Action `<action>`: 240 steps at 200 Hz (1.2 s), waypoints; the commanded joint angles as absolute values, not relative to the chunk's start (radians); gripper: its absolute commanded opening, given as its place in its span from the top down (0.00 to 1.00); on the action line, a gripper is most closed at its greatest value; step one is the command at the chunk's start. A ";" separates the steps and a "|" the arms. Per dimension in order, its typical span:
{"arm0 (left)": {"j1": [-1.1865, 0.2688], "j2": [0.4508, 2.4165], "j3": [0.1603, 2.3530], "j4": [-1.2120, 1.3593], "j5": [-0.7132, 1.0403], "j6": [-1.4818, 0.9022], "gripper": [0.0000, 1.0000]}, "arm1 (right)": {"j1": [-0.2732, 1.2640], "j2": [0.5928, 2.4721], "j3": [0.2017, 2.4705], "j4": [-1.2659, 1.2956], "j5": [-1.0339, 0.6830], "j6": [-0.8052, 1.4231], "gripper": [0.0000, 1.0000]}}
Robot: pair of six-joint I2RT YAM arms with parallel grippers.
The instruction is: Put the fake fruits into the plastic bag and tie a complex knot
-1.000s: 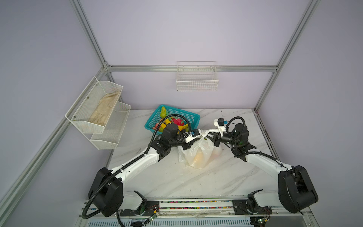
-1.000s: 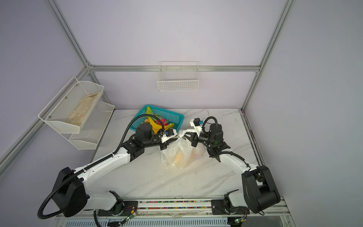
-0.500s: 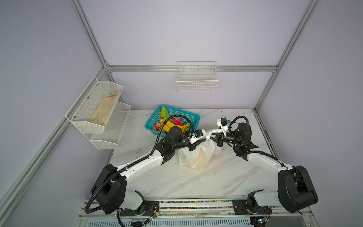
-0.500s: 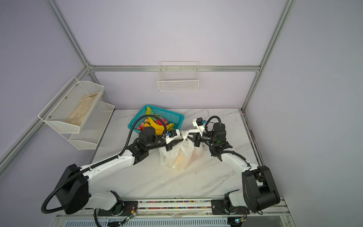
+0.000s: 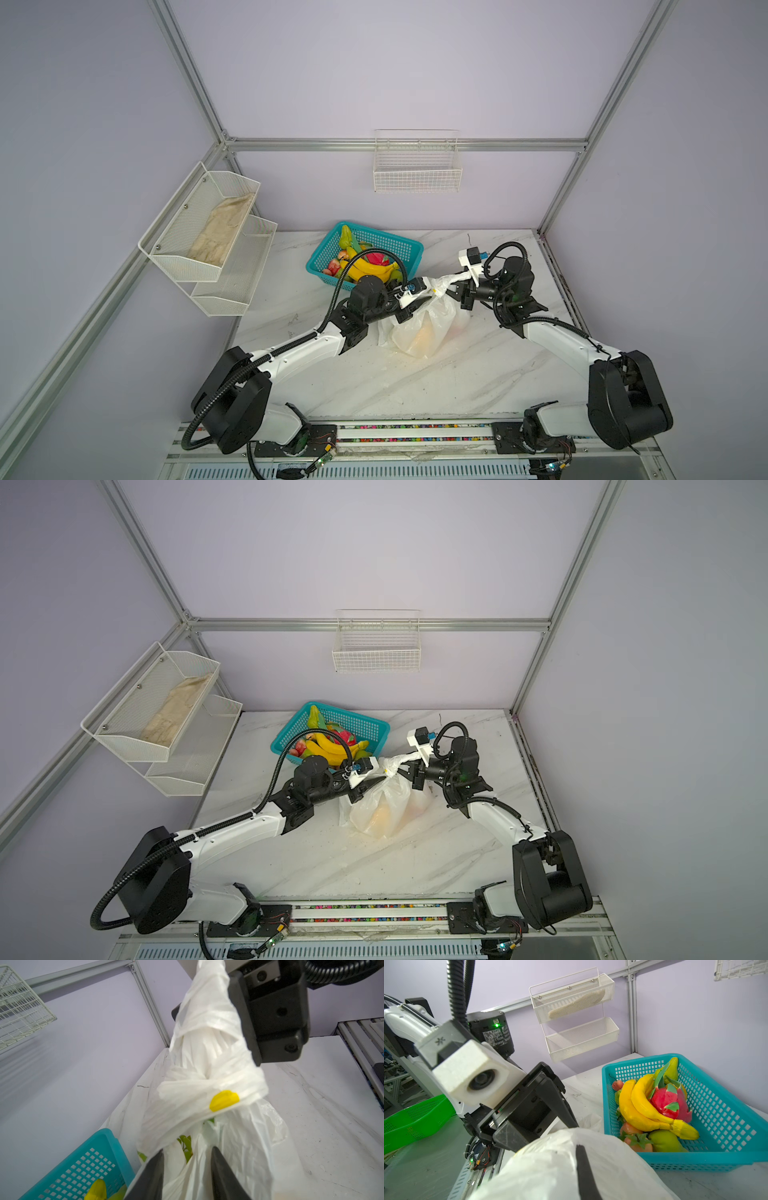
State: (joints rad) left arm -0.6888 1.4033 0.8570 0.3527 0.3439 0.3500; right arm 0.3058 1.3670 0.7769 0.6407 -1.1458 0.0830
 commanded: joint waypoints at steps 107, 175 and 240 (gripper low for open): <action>-0.648 1.397 0.844 0.484 0.454 0.248 0.75 | 0.309 1.365 0.762 0.626 -1.167 0.048 0.99; -0.632 1.400 0.855 0.515 0.512 0.236 0.80 | 0.315 1.365 0.768 0.588 -1.158 0.017 0.99; -0.632 1.435 0.877 0.481 0.533 0.256 0.92 | 0.316 1.364 0.768 0.594 -1.157 0.019 0.99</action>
State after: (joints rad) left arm -0.6357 1.4212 0.8570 0.4549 0.5007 0.2546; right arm 0.3096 1.3670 0.7544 0.5922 -1.1442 0.0399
